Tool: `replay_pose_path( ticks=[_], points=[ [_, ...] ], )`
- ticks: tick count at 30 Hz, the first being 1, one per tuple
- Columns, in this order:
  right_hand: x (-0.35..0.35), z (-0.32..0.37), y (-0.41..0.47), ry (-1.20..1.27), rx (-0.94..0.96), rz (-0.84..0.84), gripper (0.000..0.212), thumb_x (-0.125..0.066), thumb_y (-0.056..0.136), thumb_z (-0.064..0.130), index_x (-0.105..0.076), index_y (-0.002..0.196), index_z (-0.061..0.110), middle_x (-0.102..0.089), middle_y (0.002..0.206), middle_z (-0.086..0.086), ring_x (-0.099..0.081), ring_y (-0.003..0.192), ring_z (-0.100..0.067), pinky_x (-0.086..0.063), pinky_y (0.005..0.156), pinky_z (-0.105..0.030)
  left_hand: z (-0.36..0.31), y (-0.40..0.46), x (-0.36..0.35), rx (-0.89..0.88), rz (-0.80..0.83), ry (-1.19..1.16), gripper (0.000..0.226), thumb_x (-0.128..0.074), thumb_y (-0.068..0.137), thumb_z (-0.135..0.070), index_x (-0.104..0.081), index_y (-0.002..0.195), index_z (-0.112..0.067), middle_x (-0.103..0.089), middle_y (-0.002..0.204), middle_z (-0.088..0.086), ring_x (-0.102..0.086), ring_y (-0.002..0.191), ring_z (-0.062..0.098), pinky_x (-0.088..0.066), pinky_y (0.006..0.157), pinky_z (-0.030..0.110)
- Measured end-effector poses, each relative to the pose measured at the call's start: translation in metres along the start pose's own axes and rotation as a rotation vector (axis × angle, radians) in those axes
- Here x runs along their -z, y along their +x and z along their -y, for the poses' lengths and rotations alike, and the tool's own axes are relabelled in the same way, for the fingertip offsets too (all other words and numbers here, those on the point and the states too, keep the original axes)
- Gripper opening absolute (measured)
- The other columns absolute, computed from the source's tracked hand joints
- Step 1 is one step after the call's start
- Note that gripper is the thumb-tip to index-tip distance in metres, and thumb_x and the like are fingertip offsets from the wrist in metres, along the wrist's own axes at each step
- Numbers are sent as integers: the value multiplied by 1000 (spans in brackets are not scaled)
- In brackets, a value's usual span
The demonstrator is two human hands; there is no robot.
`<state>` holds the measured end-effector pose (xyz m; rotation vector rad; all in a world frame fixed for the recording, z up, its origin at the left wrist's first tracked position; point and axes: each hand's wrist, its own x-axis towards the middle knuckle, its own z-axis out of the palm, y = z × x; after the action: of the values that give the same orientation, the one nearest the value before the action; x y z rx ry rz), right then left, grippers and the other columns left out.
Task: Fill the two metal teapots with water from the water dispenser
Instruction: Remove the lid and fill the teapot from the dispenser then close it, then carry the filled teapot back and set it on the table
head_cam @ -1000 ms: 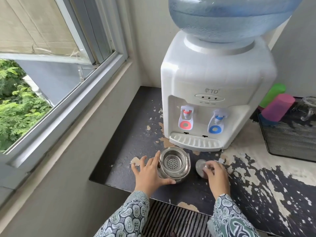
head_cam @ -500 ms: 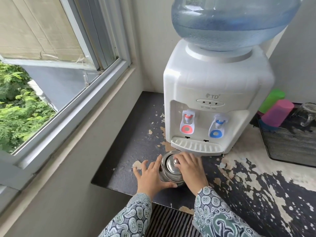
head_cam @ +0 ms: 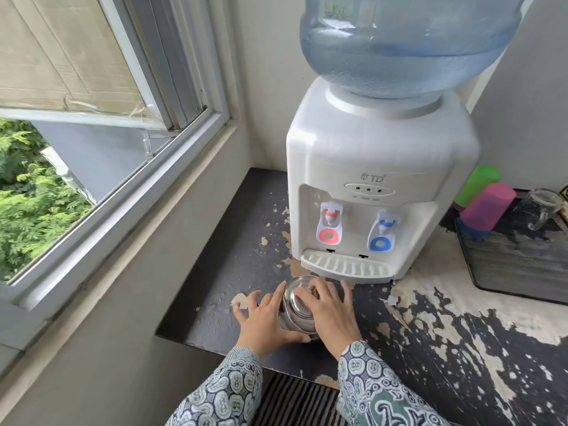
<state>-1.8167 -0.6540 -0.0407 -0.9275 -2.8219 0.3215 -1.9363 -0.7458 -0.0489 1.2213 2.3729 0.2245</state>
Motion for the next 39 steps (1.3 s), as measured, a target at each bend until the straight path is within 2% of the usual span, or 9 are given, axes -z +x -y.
replay_pose_path(
  ticks=[5,10,14,17,22,25,29,35,39],
  points=[
    [-3,1,-2,26,-27,3,40,-60,82,27,-46,118,35,-51,122,-1,-49,120,-23,-25,105,-56,1,2,0,-6,9,-14,116,-59,55,-80,1,145,-39,-29,148,-10,-13,139,24,0,106,65],
    [-4,-2,-7,95,-64,92,56,-44,92,28,-17,137,48,-1,156,6,3,143,-11,15,107,-54,1,2,-1,-11,1,-4,116,-59,55,-80,0,146,-38,-31,147,-11,-15,139,23,0,106,65],
    [-2,4,-7,23,-73,133,74,-57,84,29,-11,139,47,7,157,4,10,142,-9,39,86,-59,2,3,-2,-12,-10,10,117,-57,53,-82,0,146,-39,-32,146,-12,-17,137,21,-1,107,64],
    [-1,7,-5,-38,-105,199,81,-61,81,30,-8,140,46,13,156,4,13,142,-11,44,71,-60,1,1,-2,-17,-15,6,116,-56,53,-83,-1,146,-39,-32,146,-13,-17,137,19,-1,106,63],
    [9,-4,2,38,-62,320,71,-43,87,51,1,142,41,3,156,8,5,143,-10,21,95,-71,1,0,2,-29,4,-5,116,-59,53,-81,-1,145,-40,-33,145,-13,-17,137,20,2,107,63],
    [29,-28,8,52,41,476,99,-55,68,68,5,142,41,0,156,12,-3,143,-11,14,105,-68,5,2,5,-55,18,44,114,-54,54,-83,0,145,-41,-33,145,-14,-19,137,20,2,106,64],
    [30,-50,1,31,122,470,105,-67,65,58,3,141,42,4,154,19,-5,142,-9,2,113,-58,9,4,7,-86,41,81,115,-47,52,-86,3,145,-41,-34,144,-16,-21,135,17,2,106,65],
    [30,-54,3,372,72,369,88,-72,59,58,-32,136,40,-30,147,20,-30,129,1,-19,114,-37,15,10,9,-102,41,43,100,-30,58,-88,-4,144,-45,-40,137,-20,-26,132,14,2,107,63],
    [34,-52,11,608,-114,264,63,-58,63,70,-62,113,32,-62,118,15,-54,107,-2,-41,100,-37,8,13,18,-54,72,-153,69,-14,77,-77,-23,139,-49,-43,138,-20,-24,132,12,8,107,61]
  ],
)
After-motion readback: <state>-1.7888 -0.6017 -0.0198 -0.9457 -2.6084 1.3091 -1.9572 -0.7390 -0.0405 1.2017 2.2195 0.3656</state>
